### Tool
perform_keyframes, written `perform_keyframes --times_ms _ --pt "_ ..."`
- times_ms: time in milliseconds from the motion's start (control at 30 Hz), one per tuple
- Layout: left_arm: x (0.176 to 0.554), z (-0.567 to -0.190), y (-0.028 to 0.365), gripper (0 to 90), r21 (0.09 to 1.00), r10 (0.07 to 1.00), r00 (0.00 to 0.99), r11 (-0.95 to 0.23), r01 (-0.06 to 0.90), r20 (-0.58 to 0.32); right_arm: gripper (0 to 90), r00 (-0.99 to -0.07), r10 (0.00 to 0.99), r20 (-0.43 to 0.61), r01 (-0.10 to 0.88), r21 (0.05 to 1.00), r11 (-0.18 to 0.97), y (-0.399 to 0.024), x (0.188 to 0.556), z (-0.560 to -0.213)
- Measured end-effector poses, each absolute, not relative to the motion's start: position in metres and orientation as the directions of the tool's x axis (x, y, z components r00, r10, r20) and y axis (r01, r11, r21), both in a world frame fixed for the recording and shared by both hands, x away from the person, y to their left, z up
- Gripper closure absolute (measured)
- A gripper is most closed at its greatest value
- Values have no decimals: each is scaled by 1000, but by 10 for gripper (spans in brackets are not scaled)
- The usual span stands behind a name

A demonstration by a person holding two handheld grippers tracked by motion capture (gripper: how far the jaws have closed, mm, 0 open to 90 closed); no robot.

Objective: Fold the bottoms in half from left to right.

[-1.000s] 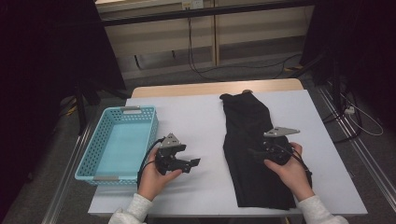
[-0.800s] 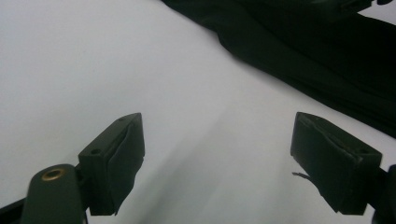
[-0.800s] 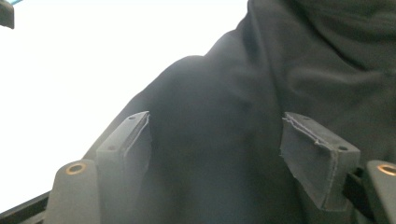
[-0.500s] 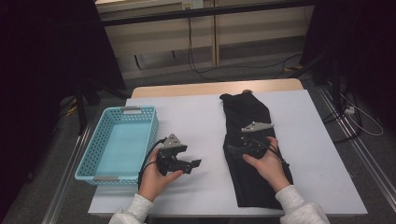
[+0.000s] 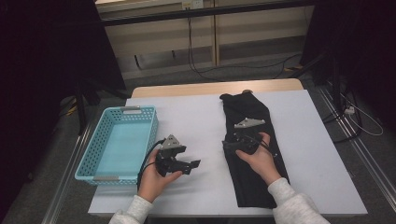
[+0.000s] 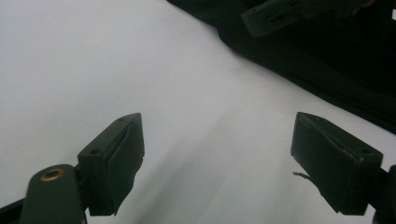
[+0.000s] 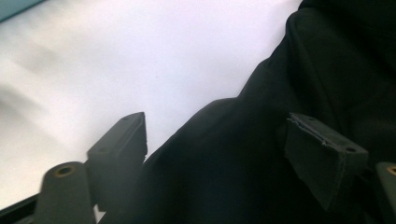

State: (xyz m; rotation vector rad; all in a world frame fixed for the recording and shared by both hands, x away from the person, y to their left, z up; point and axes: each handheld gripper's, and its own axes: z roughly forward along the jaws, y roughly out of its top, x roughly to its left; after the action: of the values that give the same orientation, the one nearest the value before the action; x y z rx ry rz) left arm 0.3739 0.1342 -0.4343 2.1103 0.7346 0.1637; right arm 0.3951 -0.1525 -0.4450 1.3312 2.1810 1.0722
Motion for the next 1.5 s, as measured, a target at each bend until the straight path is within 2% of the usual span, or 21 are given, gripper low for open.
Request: perform_keyframes --times_ms 167,367,400,667,767,933,1500 --pt "372 -435 135 173 776 562 815 -447 445 -144 208 -472 879 66 603 751 268 -147 406 -453" --pt "371 -436 136 173 775 566 811 -444 450 -147 275 -466 885 14 617 722 313 -144 408 -462" --pt "370 -435 137 173 774 566 811 -443 452 -149 303 -465 885 9 617 721 316 -144 408 -462" --pt "371 -435 138 173 776 566 811 -441 451 -150 695 -429 903 10 628 722 290 -158 408 -458" --pt "372 -435 139 173 777 569 809 -438 451 -149 790 -422 907 20 632 723 278 -162 410 -458" --pt "372 -435 138 173 778 568 809 -437 451 -151 832 -441 897 27 629 722 287 -163 410 -457" --pt "374 -431 141 171 786 575 804 -424 449 -150 839 -582 812 49 589 714 379 -140 393 -454"
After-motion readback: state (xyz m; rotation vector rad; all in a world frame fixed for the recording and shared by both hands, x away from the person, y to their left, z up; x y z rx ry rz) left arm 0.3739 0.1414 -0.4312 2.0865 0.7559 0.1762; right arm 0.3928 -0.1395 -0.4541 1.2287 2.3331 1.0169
